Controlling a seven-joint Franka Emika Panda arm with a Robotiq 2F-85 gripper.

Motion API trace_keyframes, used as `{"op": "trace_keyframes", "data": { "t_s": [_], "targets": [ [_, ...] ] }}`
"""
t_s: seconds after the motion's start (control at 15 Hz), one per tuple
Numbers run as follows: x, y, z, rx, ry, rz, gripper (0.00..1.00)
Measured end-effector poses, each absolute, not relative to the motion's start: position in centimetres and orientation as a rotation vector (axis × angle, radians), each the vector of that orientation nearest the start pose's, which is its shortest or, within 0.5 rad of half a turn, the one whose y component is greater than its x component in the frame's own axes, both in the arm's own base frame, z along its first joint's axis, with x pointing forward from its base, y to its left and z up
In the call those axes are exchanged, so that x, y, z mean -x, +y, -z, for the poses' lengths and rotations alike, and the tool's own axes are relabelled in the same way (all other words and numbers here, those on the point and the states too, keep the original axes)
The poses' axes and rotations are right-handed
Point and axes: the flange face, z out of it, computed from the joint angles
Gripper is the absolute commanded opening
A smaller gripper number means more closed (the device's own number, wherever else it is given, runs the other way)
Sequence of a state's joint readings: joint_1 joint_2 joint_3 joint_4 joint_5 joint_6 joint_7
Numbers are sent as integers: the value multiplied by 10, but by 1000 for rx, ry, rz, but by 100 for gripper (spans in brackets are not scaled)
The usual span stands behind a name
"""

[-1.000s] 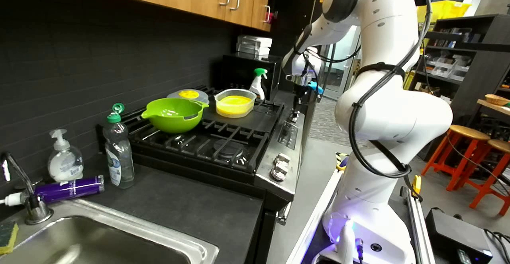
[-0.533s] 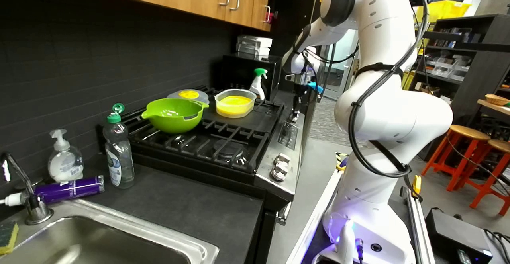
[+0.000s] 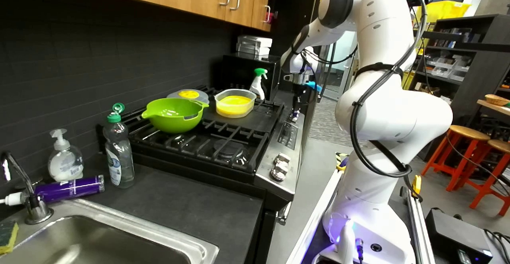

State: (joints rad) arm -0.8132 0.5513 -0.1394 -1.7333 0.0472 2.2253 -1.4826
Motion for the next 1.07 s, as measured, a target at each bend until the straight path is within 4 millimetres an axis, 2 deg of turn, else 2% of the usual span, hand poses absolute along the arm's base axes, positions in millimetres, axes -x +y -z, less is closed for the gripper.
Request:
{"op": "trace_keyframes", "data": {
  "t_s": [0.33,1.07],
  "targets": [
    [-400,-528,-259,3024,-798,-168,5],
    [-396,-532,-257,3035,-774,-177,5]
  ]
}}
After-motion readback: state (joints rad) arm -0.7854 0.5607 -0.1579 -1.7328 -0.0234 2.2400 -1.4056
